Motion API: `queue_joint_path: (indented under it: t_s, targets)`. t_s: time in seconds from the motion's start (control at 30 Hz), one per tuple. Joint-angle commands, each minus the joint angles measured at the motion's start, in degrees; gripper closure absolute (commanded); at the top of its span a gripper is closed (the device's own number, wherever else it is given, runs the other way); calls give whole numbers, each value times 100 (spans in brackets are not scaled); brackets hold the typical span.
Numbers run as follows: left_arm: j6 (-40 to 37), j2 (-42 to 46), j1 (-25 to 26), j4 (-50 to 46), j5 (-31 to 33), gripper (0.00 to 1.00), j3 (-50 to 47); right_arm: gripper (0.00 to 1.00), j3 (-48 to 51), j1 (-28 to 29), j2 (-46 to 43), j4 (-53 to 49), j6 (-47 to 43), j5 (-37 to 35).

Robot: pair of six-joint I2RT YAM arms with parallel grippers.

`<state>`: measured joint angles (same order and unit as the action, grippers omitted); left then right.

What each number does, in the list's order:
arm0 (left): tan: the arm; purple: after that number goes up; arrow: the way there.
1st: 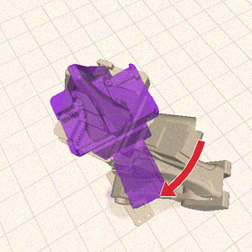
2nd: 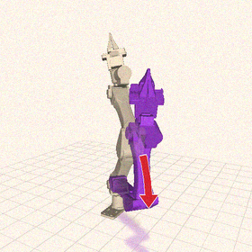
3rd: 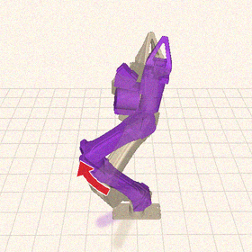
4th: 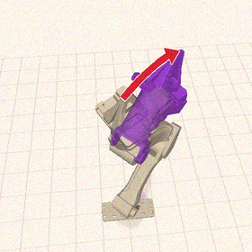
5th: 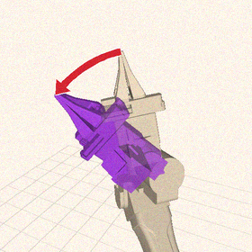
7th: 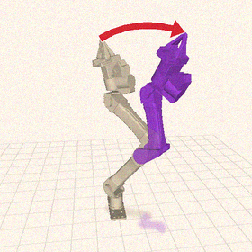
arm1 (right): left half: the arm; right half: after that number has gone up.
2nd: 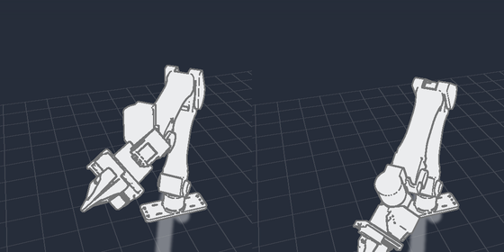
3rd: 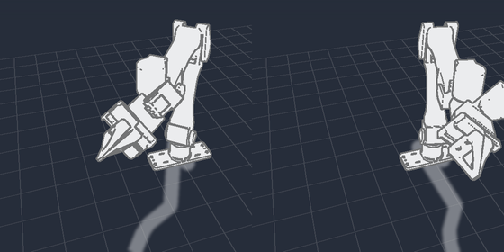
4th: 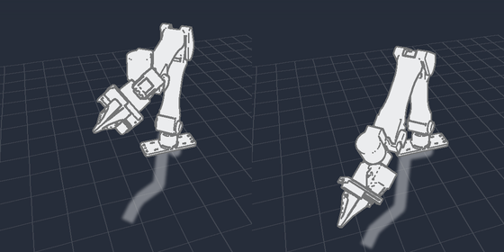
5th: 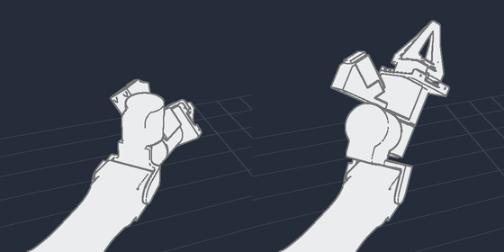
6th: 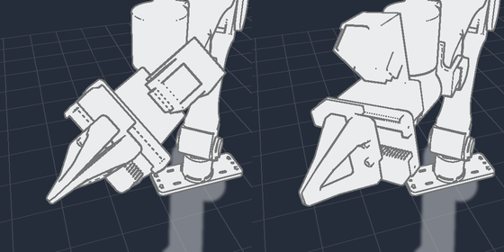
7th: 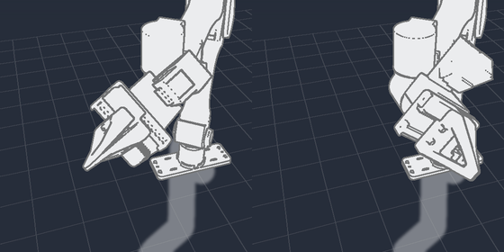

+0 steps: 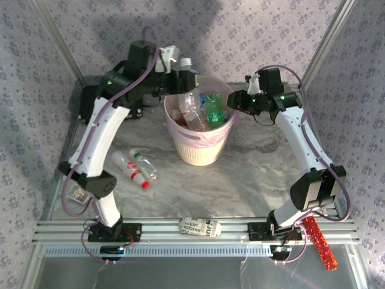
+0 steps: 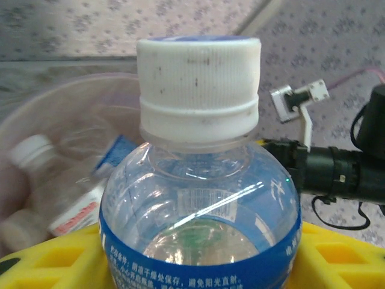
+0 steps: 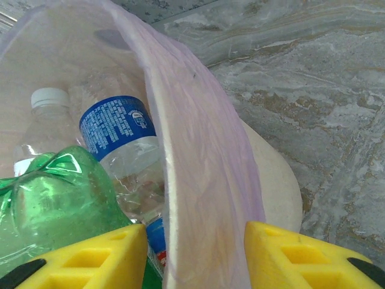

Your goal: Put the plastic bottles in the bin

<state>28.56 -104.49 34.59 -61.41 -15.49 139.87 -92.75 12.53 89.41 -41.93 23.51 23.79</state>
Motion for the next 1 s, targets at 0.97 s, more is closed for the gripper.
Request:
queue_joint_path:
  t_s: [0.97]
  targets:
    - [-358, 1398, -916, -393, 602, 0, -2408, 41, -967, 89, -182, -448, -119, -295]
